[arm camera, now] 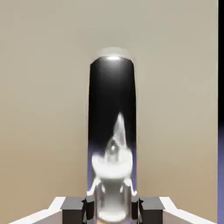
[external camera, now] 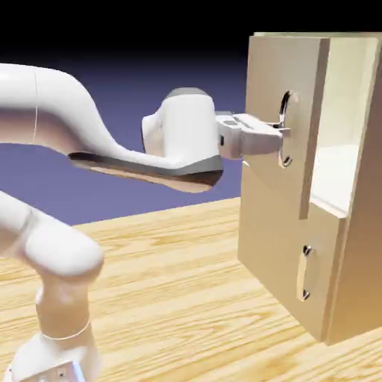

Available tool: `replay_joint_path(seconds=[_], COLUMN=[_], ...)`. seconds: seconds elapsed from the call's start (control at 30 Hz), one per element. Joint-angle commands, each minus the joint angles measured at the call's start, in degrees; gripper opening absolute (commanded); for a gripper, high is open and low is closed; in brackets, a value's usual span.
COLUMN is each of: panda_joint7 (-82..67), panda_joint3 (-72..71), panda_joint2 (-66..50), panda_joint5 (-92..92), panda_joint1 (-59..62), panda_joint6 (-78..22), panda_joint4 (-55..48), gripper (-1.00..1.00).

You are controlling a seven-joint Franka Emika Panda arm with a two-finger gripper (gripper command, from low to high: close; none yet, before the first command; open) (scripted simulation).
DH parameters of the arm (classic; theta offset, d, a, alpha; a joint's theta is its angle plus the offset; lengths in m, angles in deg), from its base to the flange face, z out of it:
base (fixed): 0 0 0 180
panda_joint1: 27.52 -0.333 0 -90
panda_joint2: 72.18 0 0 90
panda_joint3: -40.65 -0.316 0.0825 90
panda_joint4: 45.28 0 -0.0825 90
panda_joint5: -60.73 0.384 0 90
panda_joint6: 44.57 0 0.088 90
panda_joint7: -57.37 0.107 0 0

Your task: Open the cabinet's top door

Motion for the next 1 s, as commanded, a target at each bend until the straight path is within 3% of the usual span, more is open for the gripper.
replay_joint_path(seconds=[0.0,0.47,0.73,0.97], panda_joint7=[0.01,-5.59,-17.95,-27.18], panda_joint3=[-1.97,-27.47,-36.09,-44.95], panda_joint2=[0.30,10.10,19.19,26.11], panda_joint5=[1.70,25.39,45.32,62.76], panda_joint1=[2.06,27.46,30.01,26.26], panda_joint6=[-0.21,0.38,-4.94,-16.37], panda_joint4=[0.94,11.55,17.57,20.77], gripper=[-1.00,-1.00,-1.00,-1.00])
